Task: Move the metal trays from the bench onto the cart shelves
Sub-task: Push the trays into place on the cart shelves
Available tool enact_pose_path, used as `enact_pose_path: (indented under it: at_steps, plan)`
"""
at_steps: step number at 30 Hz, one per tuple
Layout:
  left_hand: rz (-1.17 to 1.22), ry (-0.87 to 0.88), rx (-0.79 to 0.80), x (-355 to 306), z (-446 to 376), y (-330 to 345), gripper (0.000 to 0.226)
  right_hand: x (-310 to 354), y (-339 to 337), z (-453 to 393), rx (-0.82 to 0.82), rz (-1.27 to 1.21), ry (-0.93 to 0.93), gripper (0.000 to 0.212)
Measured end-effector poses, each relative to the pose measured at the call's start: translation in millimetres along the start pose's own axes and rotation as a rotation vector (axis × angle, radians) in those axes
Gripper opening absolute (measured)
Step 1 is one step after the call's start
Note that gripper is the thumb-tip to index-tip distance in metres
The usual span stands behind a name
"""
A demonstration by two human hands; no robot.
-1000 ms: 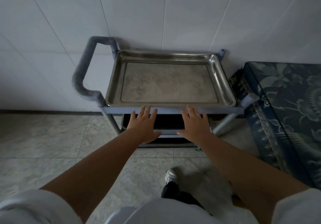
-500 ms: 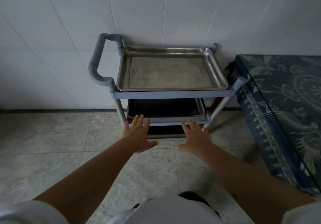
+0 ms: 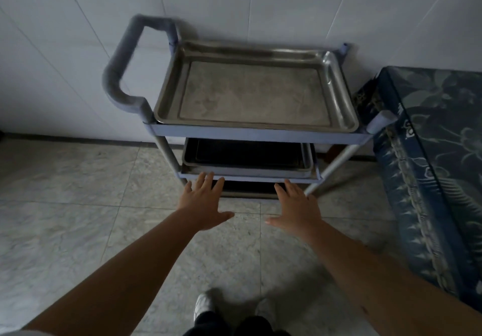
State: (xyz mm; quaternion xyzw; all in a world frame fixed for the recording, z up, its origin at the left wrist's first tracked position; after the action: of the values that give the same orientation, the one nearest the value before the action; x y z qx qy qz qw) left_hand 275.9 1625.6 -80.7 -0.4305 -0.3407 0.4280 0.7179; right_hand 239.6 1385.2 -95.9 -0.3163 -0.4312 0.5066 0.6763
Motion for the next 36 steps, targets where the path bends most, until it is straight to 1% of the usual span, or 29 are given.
enact_pose_path:
  at_steps: [4, 6, 8, 10, 12, 14, 15, 17, 19, 22, 26, 29, 32, 36]
  plan:
    - [0.137, -0.034, 0.022, -6, -76, 60, 0.106, -28, 46, -79, 0.031, 0.034, 0.018, 0.108]
    - [0.201, -0.009, 0.011, -10, -120, 97, 0.106, -42, 71, -132, 0.028, 0.033, 0.012, 0.108]
    - [0.11, 0.064, -0.11, -11, -169, 128, 0.105, -54, 96, -186, -0.022, 0.042, -0.039, 0.108]
    - [-0.017, 0.077, -0.207, -1, -216, 155, 0.109, -62, 118, -233, -0.084, 0.077, -0.126, 0.109]
    - [-0.099, 0.018, -0.221, 15, -251, 181, 0.118, -71, 138, -266, -0.132, 0.143, -0.186, 0.11]
    - [-0.154, -0.018, -0.211, 30, -273, 204, 0.121, -81, 151, -290, -0.172, 0.167, -0.22, 0.107]
    - [-0.183, -0.016, -0.212, 35, -280, 212, 0.119, -85, 154, -299, -0.196, 0.161, -0.235, 0.103]
    - [-0.242, -0.021, -0.265, 42, -287, 217, 0.112, -89, 154, -310, -0.266, 0.159, -0.264, 0.091]
    - [-0.288, -0.033, -0.341, 45, -292, 216, 0.097, -93, 153, -317, -0.308, 0.187, -0.276, 0.079]
    - [-0.224, -0.035, -0.41, 50, -302, 213, 0.072, -96, 157, -327, -0.378, 0.217, -0.303, 0.067]
    - [-0.169, -0.041, -0.497, 47, -296, 217, 0.055, -95, 162, -323, -0.47, 0.186, -0.314, 0.057]
    - [-0.138, -0.067, -0.605, 38, -279, 222, 0.038, -91, 166, -306, -0.555, 0.152, -0.285, 0.043]
    - [-0.138, -0.095, -0.663, 35, -271, 229, 0.035, -87, 175, -297, -0.641, 0.169, -0.238, 0.031]
    - [-0.13, -0.061, -0.733, 39, -269, 227, 0.04, -87, 174, -300, -0.676, 0.185, -0.192, 0.033]
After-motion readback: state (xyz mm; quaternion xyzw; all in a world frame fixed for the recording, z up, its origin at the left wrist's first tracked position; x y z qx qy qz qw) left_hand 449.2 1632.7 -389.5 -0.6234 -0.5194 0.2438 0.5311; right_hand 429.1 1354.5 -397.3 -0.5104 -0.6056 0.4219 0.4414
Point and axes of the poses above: each hand's wrist, its own z-axis away from the middle knuckle, its own y-axis out of the palm, x = y × z, the point moved 6 cm from there along -z, towards the middle knuckle, and after that the axes turned 12 degrees about -z, right-handed, at the moved point
